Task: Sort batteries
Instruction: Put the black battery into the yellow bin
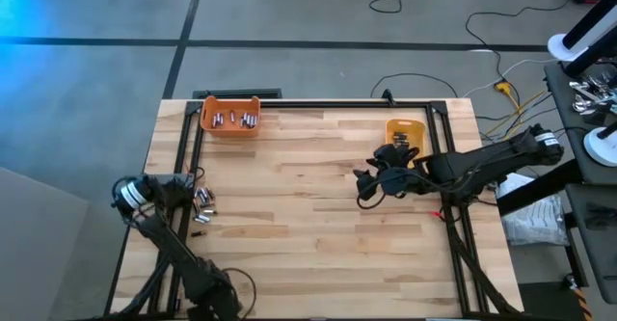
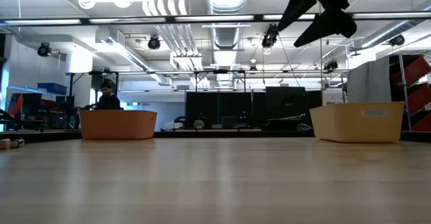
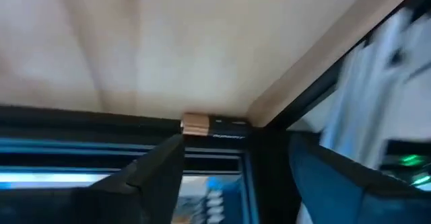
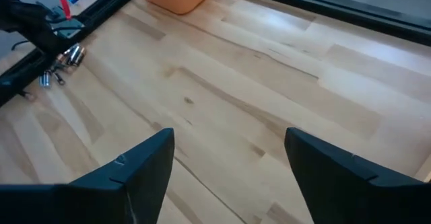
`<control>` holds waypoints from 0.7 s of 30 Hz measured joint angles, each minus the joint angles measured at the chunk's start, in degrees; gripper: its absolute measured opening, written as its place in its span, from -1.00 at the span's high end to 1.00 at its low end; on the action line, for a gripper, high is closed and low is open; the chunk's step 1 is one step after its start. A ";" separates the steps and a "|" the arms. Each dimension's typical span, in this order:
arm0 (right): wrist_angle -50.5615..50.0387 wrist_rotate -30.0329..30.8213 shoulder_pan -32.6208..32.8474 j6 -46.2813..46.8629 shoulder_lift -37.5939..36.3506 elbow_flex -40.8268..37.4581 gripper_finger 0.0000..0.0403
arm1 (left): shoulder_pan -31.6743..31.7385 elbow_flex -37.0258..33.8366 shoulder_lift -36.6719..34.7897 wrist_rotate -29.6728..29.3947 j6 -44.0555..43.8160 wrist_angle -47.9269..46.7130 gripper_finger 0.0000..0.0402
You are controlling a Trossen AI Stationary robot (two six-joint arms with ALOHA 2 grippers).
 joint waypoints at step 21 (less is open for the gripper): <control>-0.02 0.02 0.81 4.33 -0.53 -0.02 -0.52 | -3.22 -3.16 8.73 10.00 16.97 1.09 -0.45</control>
